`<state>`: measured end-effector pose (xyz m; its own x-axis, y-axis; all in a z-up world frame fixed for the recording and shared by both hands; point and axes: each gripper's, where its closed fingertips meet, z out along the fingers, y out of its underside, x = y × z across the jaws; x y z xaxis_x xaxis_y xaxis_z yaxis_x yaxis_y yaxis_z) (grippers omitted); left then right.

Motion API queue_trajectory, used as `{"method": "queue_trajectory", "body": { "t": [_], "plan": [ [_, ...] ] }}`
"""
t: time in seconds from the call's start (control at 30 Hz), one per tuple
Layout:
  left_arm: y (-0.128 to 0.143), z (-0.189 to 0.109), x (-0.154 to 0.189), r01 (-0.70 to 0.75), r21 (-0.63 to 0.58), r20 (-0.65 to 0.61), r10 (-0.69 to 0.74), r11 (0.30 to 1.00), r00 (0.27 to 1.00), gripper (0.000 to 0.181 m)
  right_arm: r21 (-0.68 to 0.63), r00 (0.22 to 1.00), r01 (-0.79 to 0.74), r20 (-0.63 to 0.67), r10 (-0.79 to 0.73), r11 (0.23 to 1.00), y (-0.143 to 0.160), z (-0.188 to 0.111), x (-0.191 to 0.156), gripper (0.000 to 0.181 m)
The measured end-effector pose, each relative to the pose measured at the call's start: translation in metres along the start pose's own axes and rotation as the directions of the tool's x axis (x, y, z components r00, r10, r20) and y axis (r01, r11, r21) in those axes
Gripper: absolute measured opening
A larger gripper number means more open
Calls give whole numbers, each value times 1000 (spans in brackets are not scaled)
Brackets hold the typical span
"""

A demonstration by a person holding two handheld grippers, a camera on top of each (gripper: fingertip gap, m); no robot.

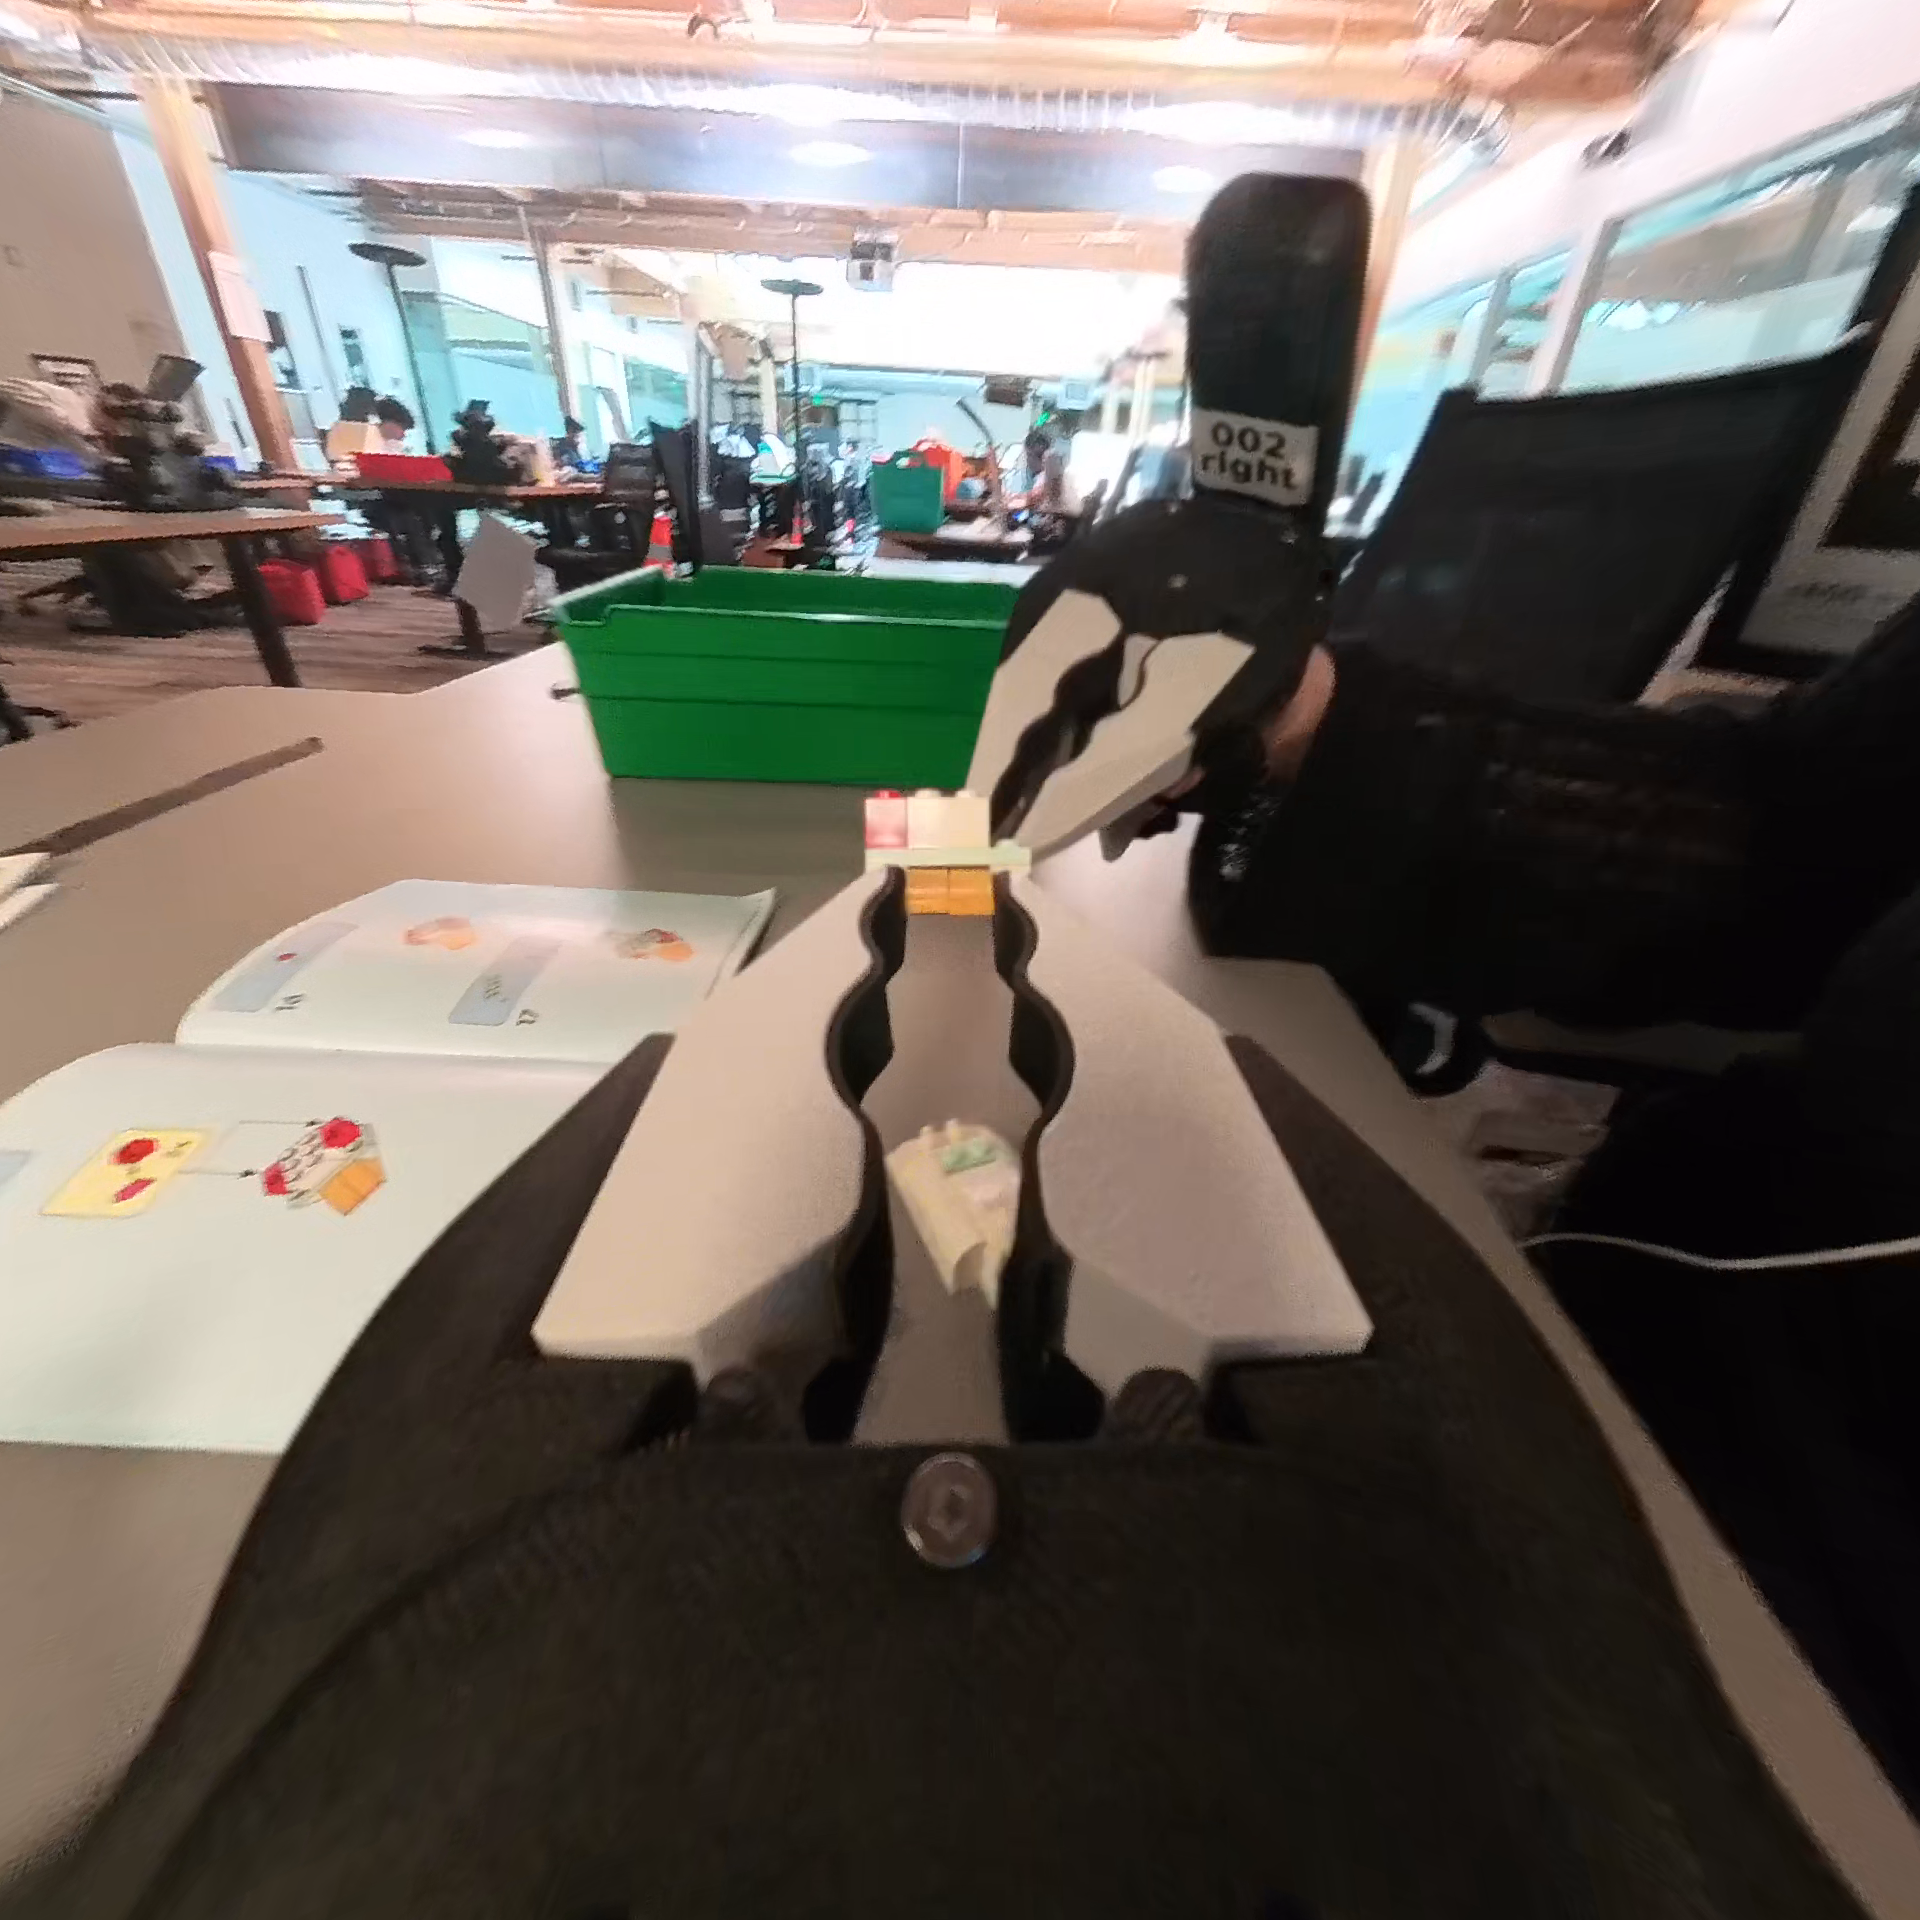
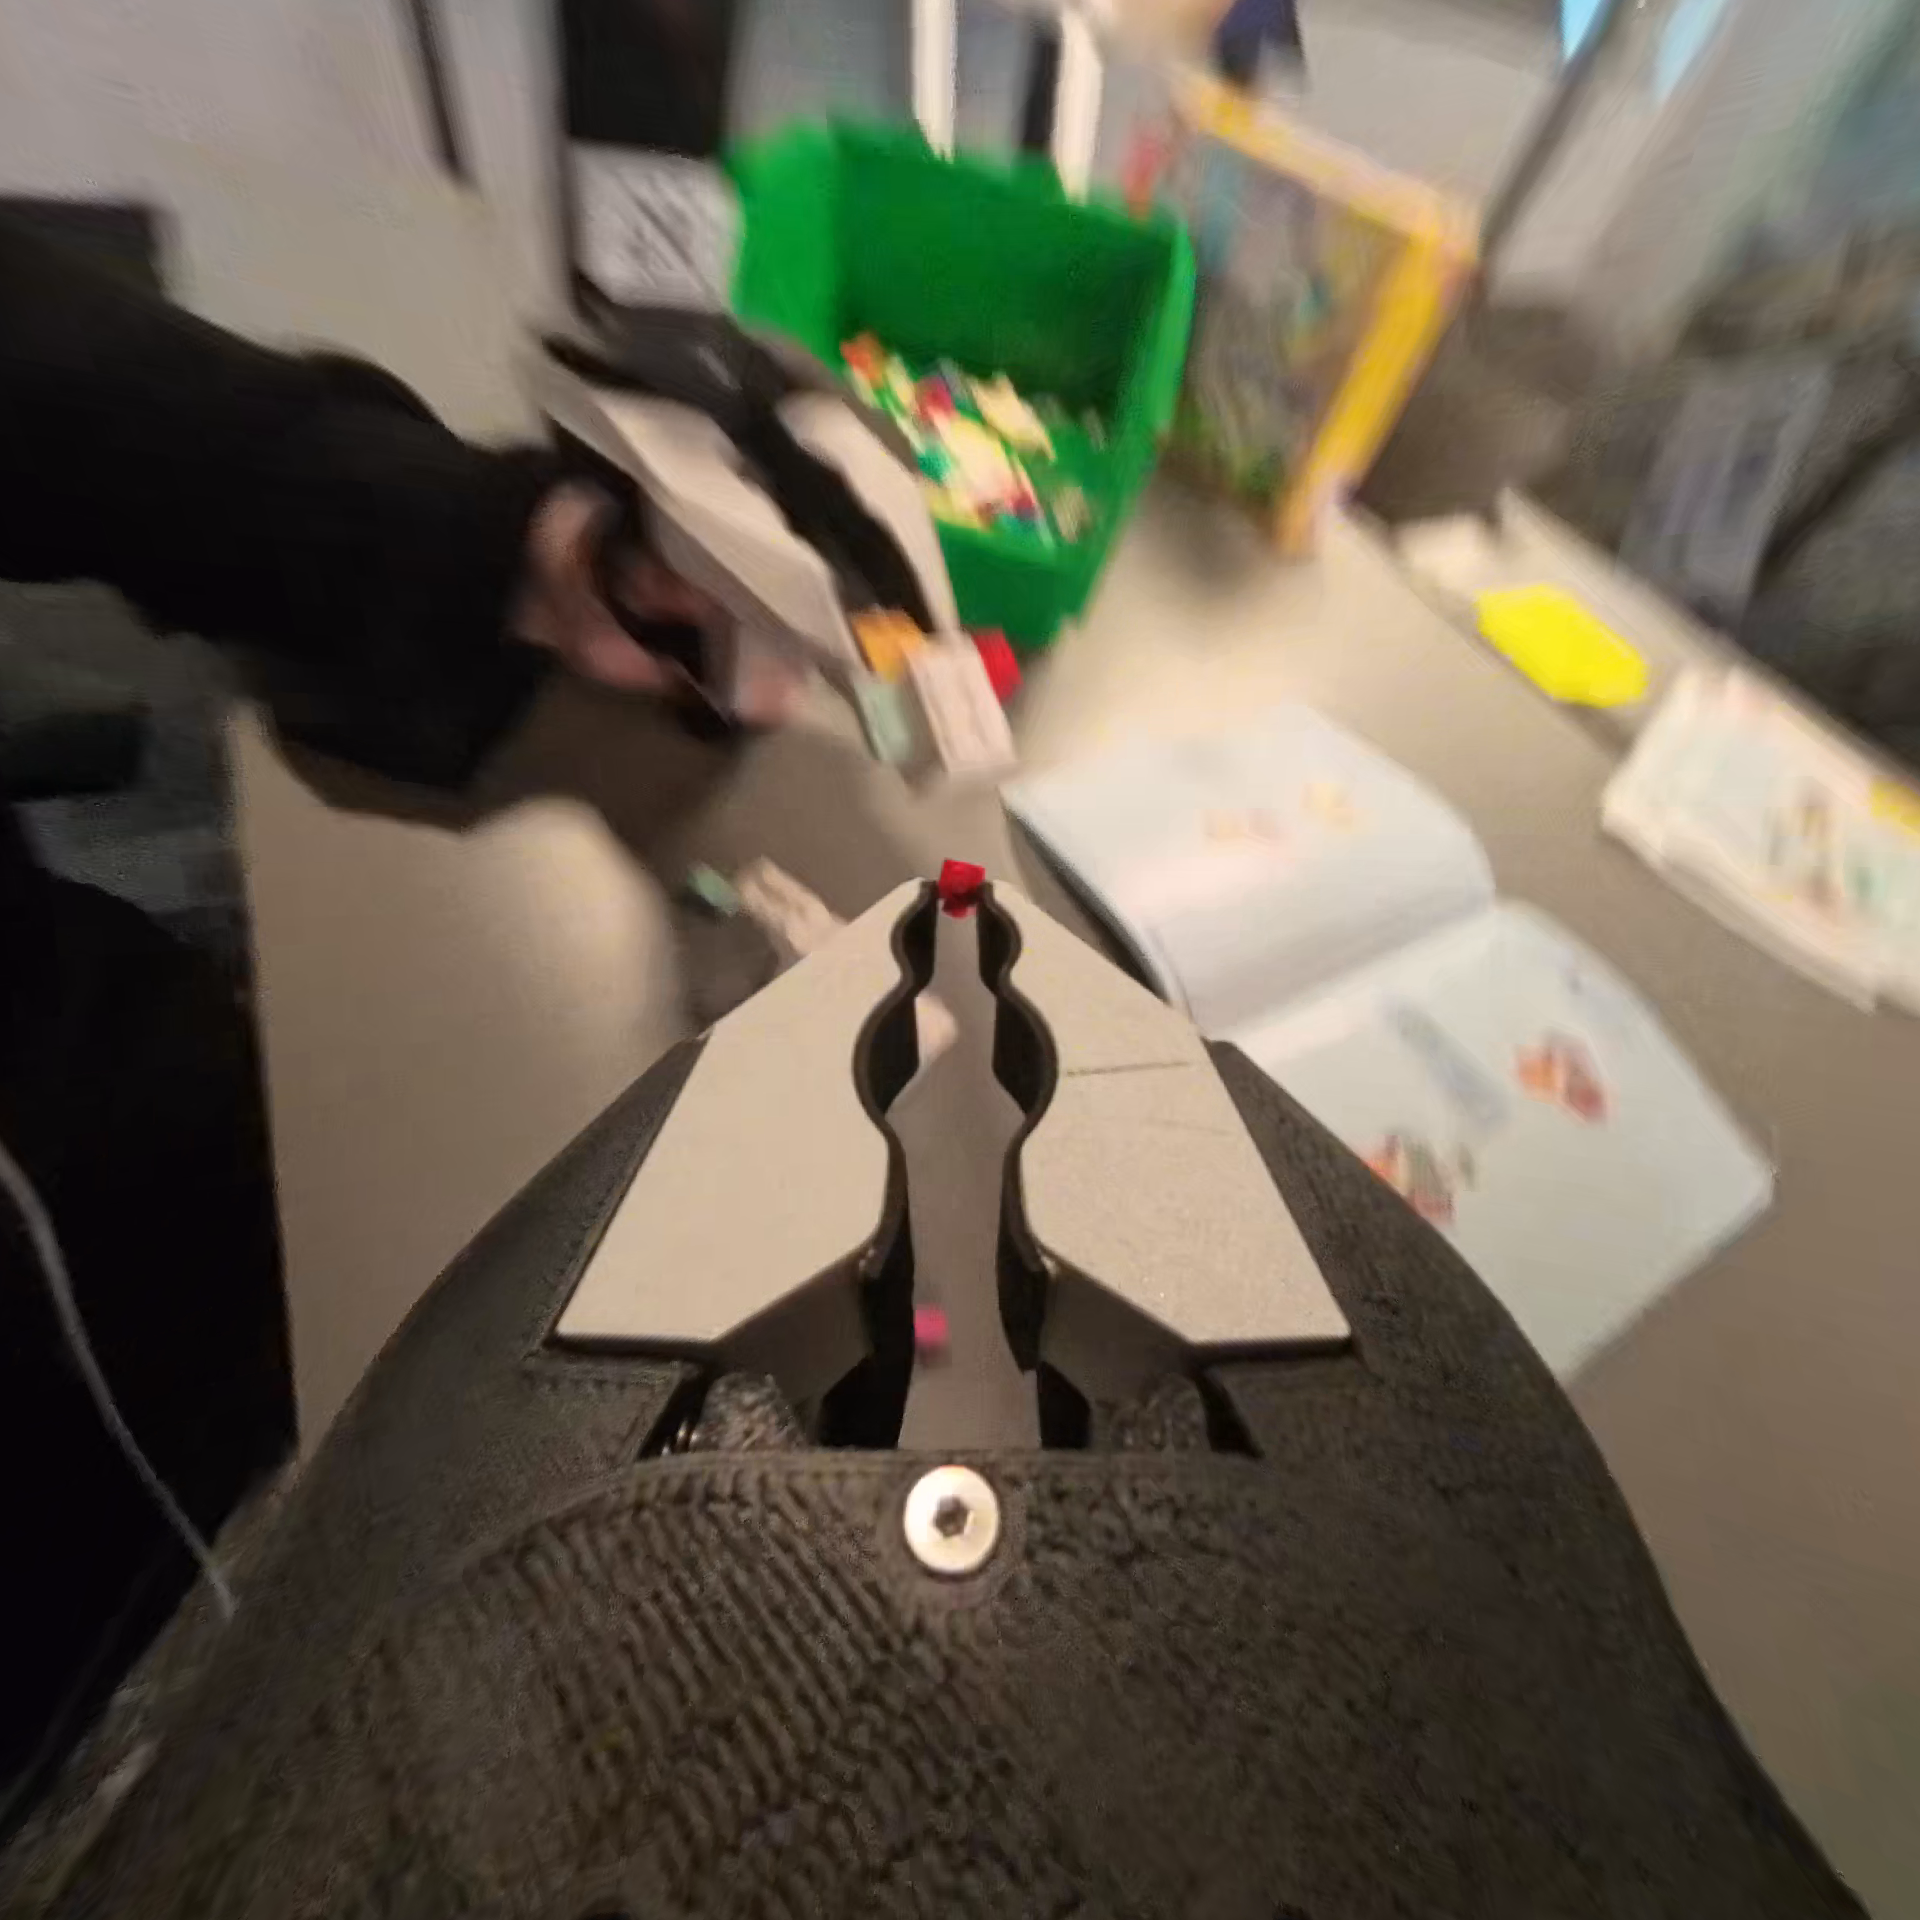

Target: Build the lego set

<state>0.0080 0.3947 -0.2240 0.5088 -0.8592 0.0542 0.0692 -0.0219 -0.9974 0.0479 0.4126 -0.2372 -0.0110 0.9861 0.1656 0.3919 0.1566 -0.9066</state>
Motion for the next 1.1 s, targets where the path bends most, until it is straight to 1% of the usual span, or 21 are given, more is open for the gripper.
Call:
{"method": "queue_trajectory", "body": {
  "t": [0.03,0.07,0.1,0.17,0.3,0.37,0.47,0.6,0.73,1.1],
  "plan": [
    [-3,0,2,32,18,-22,-31,999,999,16,80,997,59,38,-62,995,-20,-3,-10,5],
    [-5,-1,3,60,30,-38,-59,998,998,16,130,992,101,67,-110,986,-35,-6,-17,5],
    [-6,-1,5,81,35,-59,-79,996,995,16,149,986,131,87,-145,980,-44,-7,-22,5],
    [-7,-1,9,115,39,-102,-111,993,989,16,133,974,189,99,-202,973,-52,-5,-24,6],
    [-9,0,14,186,50,-156,-176,981,972,16,39,953,253,164,-256,967,-50,5,-29,6],
    [-9,-1,13,206,51,-159,-195,977,968,16,11,947,263,188,-261,965,-48,9,-30,6],
    [-9,-1,11,229,47,-161,-219,972,962,16,-19,941,286,192,-278,958,-47,12,-29,5],
    [-7,0,10,244,37,-161,-235,969,958,16,-46,938,303,190,-289,952,-45,14,-28,6],
    [-7,-1,9,264,41,-170,-254,964,952,16,-74,937,324,162,-309,943,-42,15,-25,7],
    [-2,1,6,258,17,-138,-254,966,957,16,-109,952,297,108,-285,949,-39,17,-19,10]
  ]
}}
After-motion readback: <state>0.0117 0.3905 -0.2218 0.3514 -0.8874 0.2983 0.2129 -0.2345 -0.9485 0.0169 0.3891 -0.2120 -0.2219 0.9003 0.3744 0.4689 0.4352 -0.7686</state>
